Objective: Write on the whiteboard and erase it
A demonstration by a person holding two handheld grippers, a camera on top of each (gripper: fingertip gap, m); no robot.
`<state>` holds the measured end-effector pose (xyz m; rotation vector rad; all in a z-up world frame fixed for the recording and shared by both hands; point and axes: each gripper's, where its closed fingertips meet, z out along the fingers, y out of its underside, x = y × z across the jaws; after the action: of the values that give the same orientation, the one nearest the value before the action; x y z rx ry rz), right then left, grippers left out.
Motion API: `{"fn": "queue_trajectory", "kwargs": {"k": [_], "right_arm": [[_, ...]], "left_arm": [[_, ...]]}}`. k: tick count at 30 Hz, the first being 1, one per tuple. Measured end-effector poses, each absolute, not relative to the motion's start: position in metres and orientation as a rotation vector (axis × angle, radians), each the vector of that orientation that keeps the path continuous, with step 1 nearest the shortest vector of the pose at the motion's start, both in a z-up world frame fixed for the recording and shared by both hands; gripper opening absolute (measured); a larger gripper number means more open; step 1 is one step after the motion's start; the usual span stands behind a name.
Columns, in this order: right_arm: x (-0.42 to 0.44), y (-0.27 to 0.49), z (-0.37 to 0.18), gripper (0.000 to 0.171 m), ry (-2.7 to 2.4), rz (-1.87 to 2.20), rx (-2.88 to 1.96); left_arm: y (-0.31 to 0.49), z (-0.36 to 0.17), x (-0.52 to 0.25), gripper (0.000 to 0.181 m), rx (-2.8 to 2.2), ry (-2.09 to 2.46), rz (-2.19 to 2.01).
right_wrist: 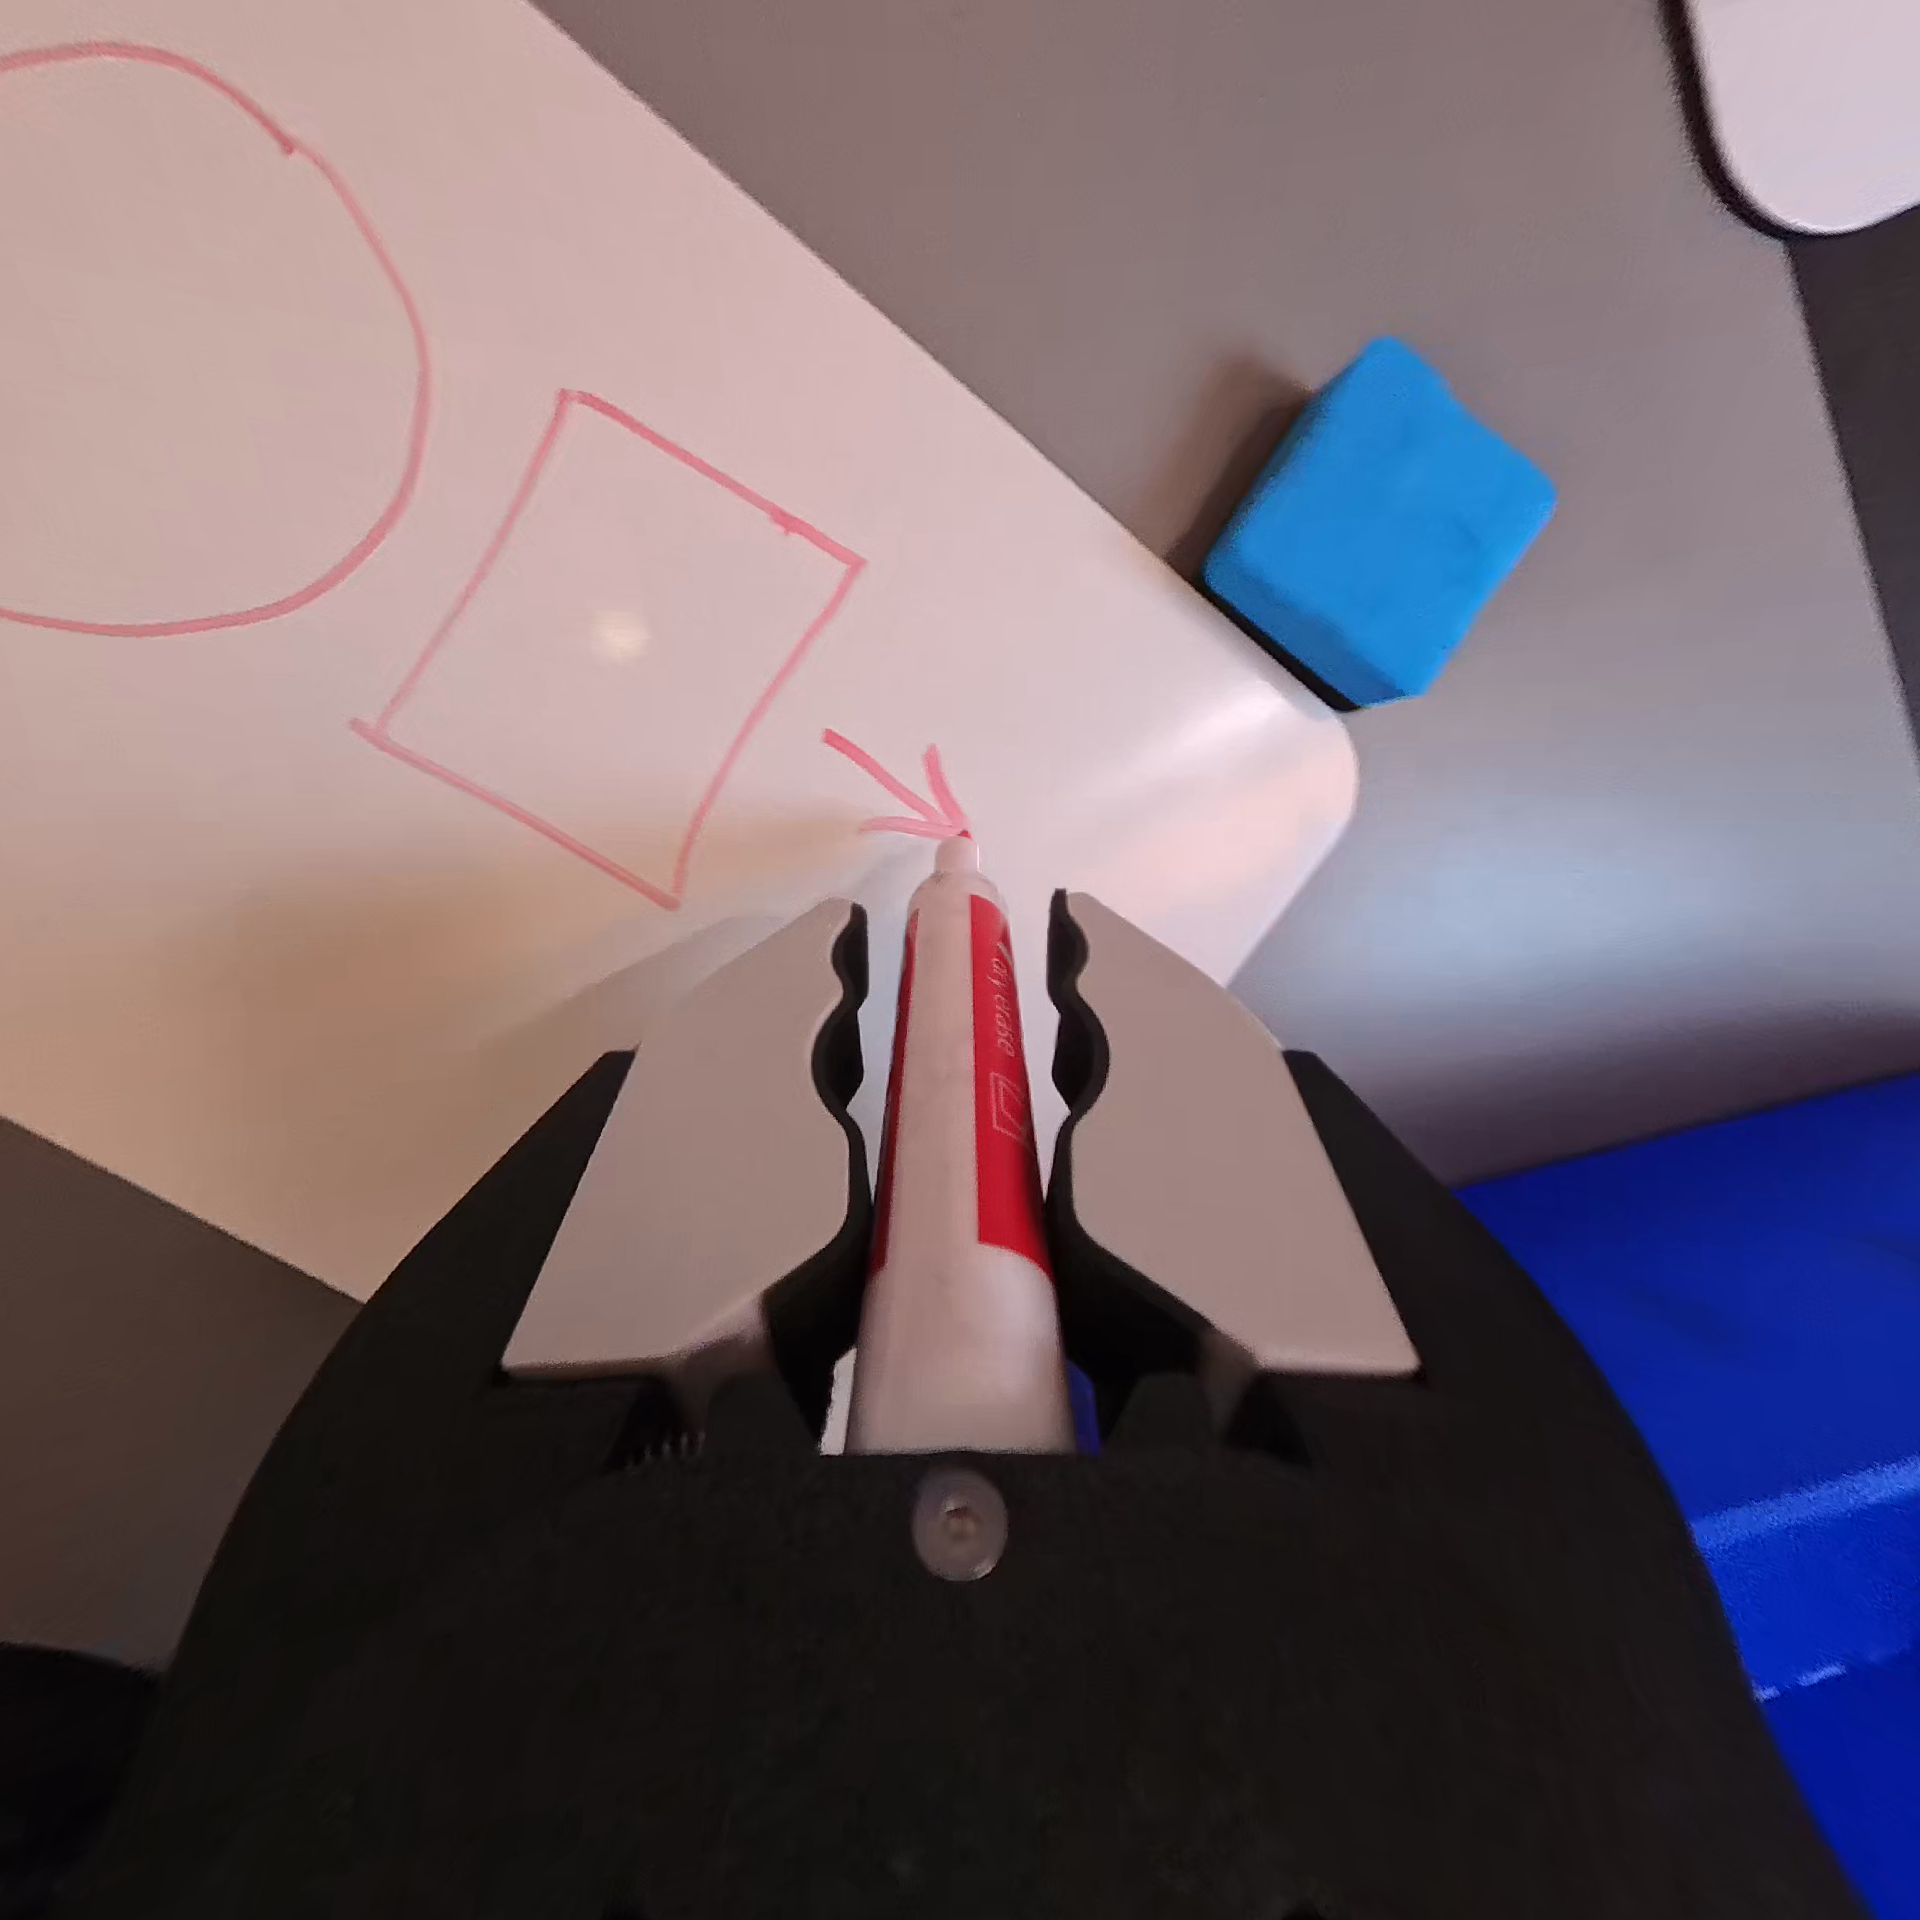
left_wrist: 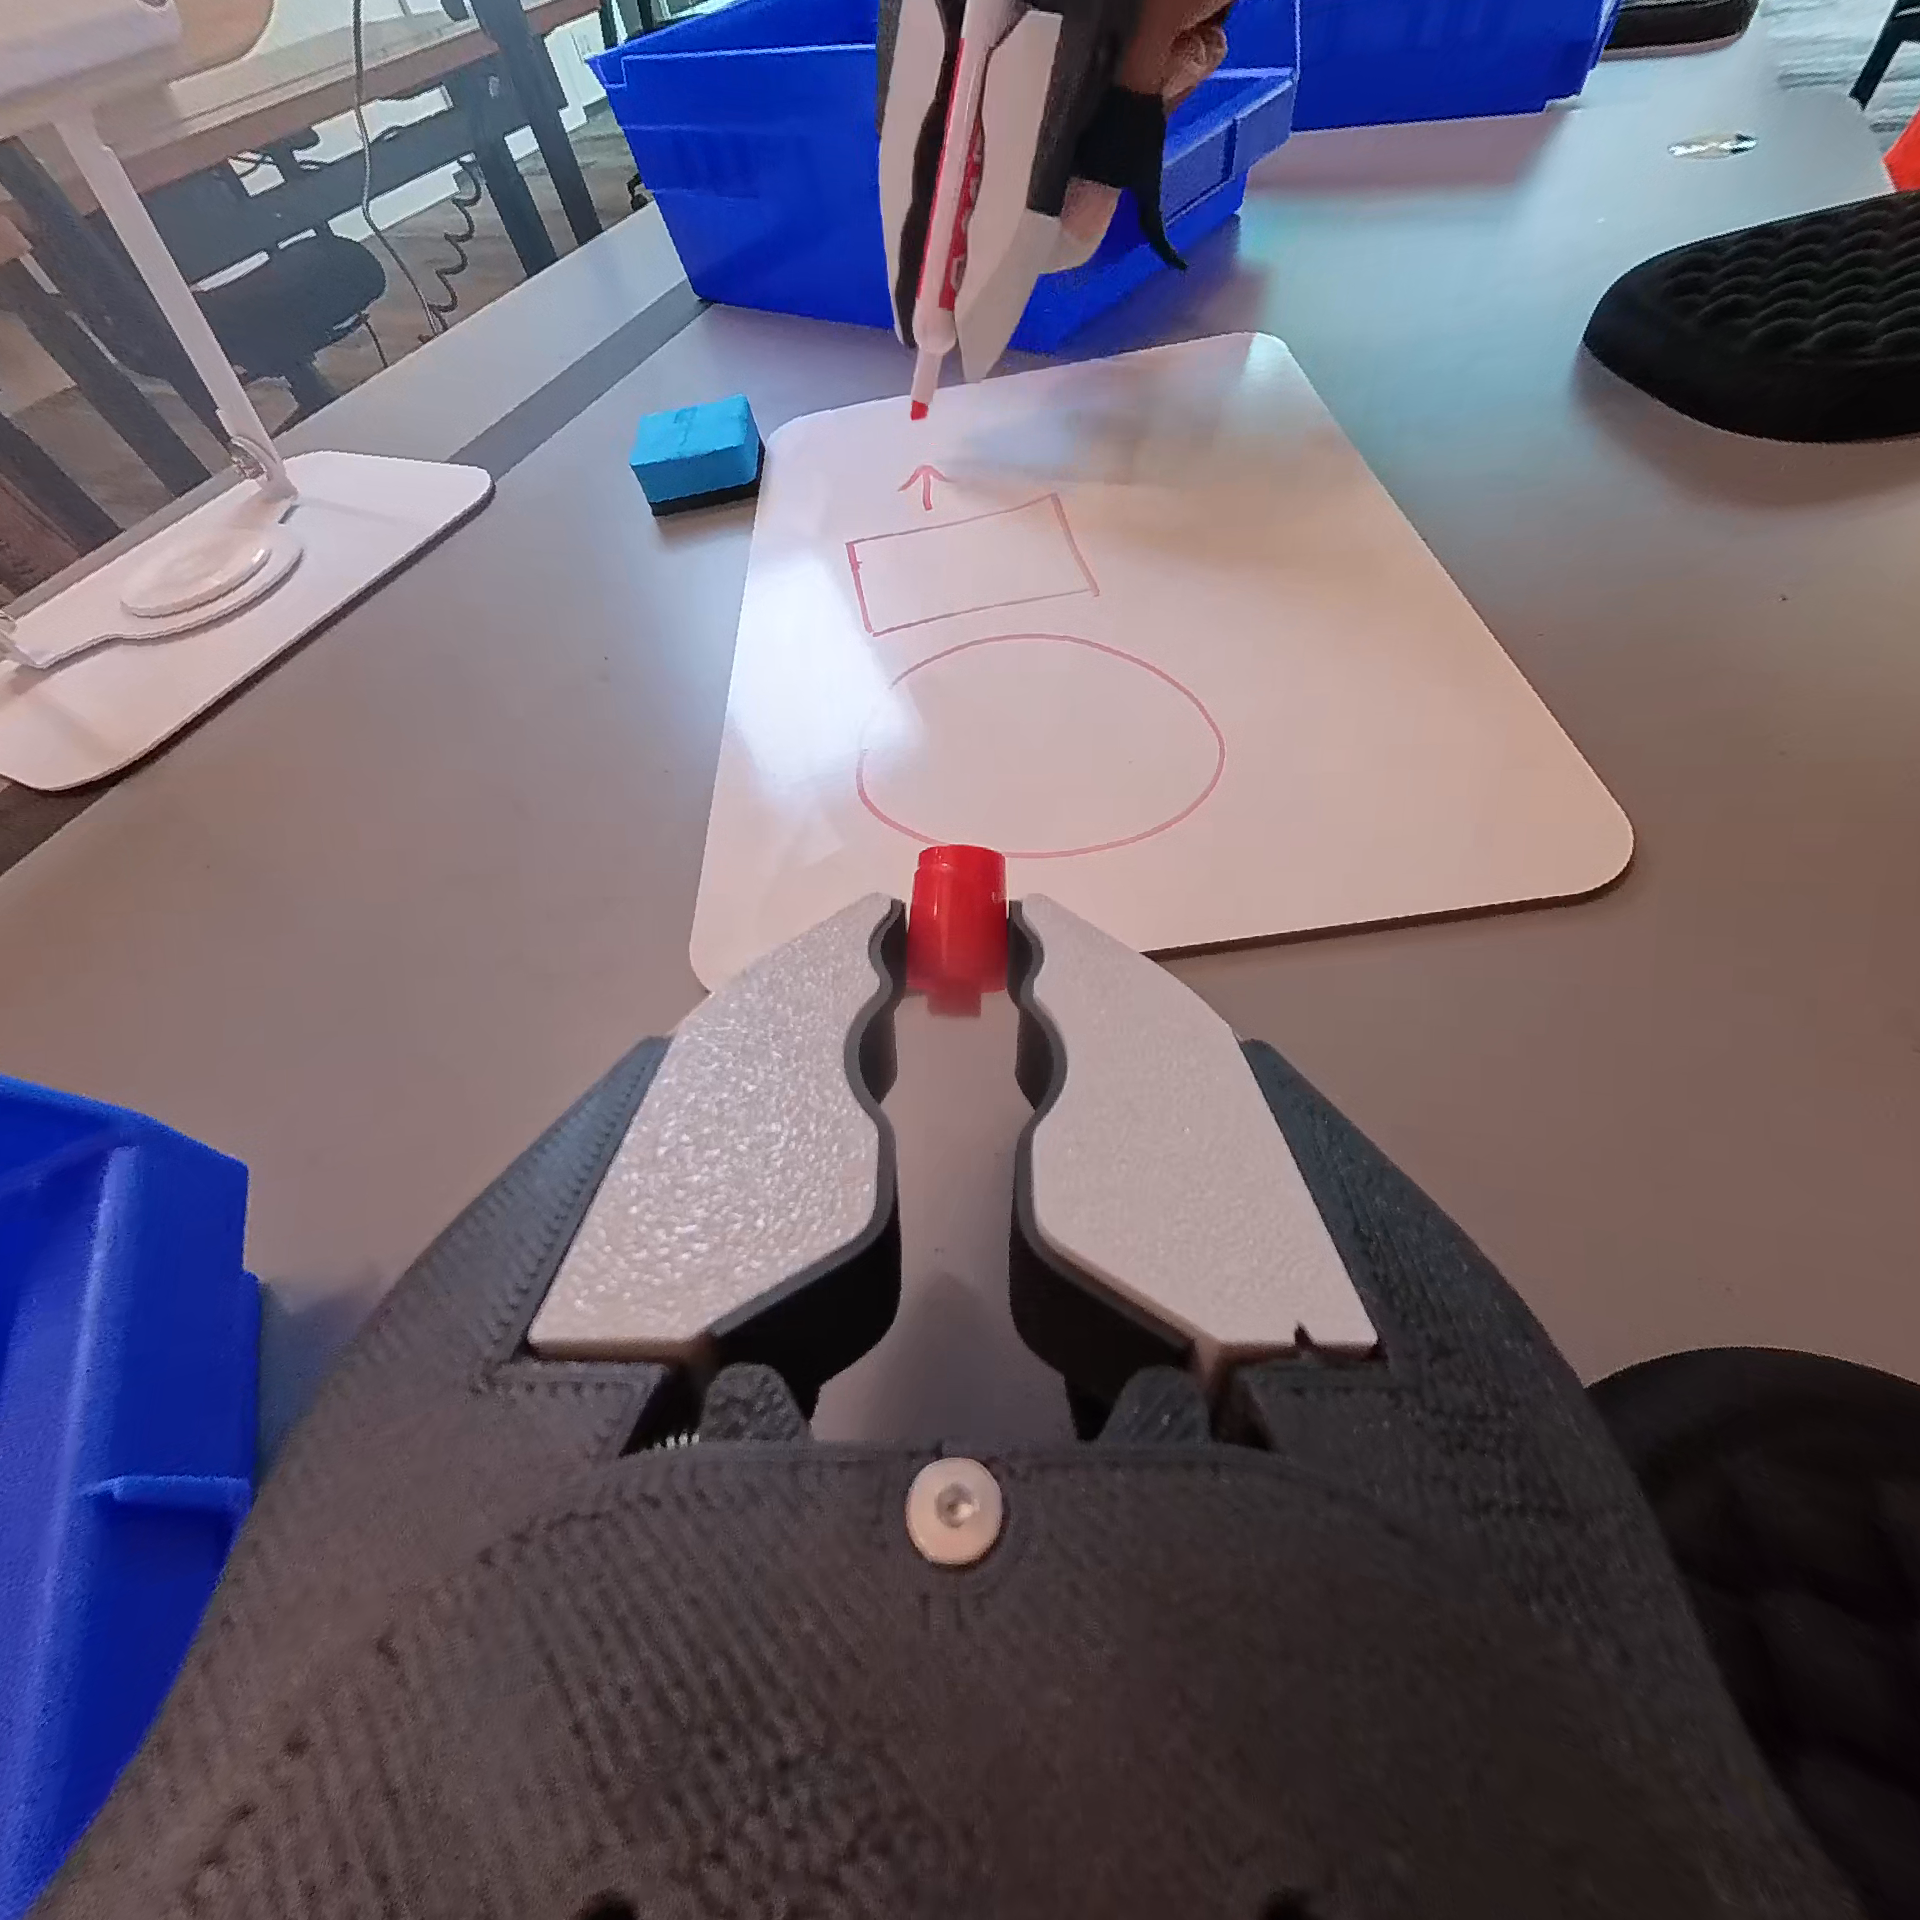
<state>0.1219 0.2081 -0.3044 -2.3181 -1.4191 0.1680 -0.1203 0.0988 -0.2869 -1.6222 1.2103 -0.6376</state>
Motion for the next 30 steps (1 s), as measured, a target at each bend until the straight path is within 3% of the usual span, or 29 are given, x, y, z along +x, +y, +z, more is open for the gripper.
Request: {"fn": "queue_trajectory", "kwargs": {"k": [30], "right_arm": [[0.127, 0.23, -0.316, 0.034, -1.519, 0.189, -2.277]], "left_arm": [[0.1, -0.287, -0.121, 0.018, -1.625, 1.209, -0.638]]}}
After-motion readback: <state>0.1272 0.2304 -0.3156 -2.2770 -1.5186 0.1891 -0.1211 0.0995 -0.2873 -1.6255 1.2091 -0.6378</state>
